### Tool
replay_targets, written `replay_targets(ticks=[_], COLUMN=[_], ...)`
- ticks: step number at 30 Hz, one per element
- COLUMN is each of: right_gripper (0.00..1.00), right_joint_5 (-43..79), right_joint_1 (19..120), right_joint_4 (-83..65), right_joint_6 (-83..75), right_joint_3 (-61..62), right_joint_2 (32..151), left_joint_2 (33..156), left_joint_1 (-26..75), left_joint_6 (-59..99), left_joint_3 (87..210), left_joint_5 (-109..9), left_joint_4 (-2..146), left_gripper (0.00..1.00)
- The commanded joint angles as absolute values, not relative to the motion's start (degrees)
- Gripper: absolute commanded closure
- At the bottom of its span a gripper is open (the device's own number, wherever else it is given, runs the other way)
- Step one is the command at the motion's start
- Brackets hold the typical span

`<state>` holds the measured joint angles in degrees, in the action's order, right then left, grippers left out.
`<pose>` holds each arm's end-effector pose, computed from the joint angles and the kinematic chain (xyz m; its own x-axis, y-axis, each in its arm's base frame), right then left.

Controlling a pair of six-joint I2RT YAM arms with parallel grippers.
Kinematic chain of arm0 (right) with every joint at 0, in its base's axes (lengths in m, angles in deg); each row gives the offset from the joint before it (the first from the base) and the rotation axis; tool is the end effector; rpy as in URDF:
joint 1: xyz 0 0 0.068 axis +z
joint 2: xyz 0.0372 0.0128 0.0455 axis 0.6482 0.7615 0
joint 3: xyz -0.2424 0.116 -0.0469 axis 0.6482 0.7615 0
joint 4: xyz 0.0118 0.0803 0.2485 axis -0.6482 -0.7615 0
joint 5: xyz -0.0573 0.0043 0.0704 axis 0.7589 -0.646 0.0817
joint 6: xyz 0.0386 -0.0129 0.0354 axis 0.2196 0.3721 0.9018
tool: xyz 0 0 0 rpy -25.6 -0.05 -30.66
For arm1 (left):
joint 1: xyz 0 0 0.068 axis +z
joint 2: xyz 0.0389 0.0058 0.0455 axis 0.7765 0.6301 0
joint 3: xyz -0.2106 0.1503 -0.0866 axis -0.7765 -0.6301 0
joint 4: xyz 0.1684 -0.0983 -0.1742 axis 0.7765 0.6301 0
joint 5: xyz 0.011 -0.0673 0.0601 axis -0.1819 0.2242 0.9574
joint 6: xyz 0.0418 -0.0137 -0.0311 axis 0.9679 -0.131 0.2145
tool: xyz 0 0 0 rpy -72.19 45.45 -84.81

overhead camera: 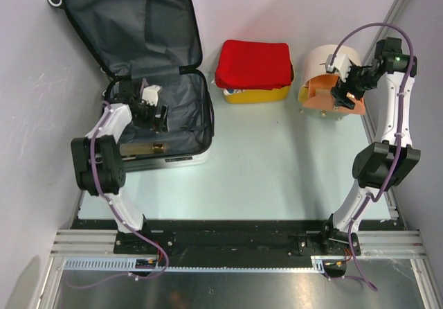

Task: Open, take out, and arrange the luggage

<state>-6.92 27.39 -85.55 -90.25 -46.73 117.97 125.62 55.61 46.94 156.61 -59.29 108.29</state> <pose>0.3653 -0.0650 0.3936 -0.1067 -0.8300 -0.5474 -0.8560 0.3568 -0.3741 0.3937 0.0216 0.2173 -0.8194 0.1843 -0.5428 0.2933 0.9484 -0.1207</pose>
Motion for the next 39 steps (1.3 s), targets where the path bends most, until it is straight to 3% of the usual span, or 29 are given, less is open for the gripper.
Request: replay_targets(ticks=[1, 5, 12, 22, 28, 30, 31, 34, 39], right_gripper=[0.14, 0.08, 0.05, 0.04, 0.04, 0.04, 0.04, 0.04, 0.04], right_joint_5=[-8.6, -11.1, -18.3, -21.6, -22.6, -22.8, -22.9, -23.1, -24.3], right_joint_1=[26.8, 26.6, 27.9, 30.4, 30.4, 30.4, 30.4, 30.4, 30.7], right_joint_4=[-95.4, -95.4, -89.8, -81.0, -74.6, -73.3, -72.3, -69.5, -64.8], right_joint_6=[-89.2, -88.9, -81.3, -69.3, -62.6, -60.5, -59.9, -57.0, -51.8], right_joint_3=[-51.8, -53.4, -54.2, -54.1, -53.6, -53.5, -53.2, -52.4, -50.8], right_joint_2=[115.1, 114.5, 112.6, 110.6, 110.3, 110.2, 110.1, 109.6, 109.5], left_joint_2=[113.5, 111.6, 116.3, 129.7, 129.8, 128.2, 126.5, 122.2, 117.6], left_joint_1=[57.0, 57.4, 57.5, 57.4, 57.2, 57.1, 57.1, 57.1, 57.1], left_joint_6=[64.4, 80.7, 102.6, 104.5, 102.8, 101.4, 100.7, 97.5, 92.5], left_joint_3=[156.0, 155.6, 149.4, 156.8, 157.4, 157.3, 157.5, 158.2, 160.3], left_joint_5=[-67.6, -68.3, -55.4, -53.5, -54.7, -56.0, -56.4, -58.3, -61.7], left_joint_4=[116.5, 126.7, 130.7, 129.1, 126.8, 126.7, 126.7, 126.8, 126.9], left_gripper=[0.04, 0.09, 0.18, 0.31, 0.69, 0.77, 0.87, 1.0, 1.0])
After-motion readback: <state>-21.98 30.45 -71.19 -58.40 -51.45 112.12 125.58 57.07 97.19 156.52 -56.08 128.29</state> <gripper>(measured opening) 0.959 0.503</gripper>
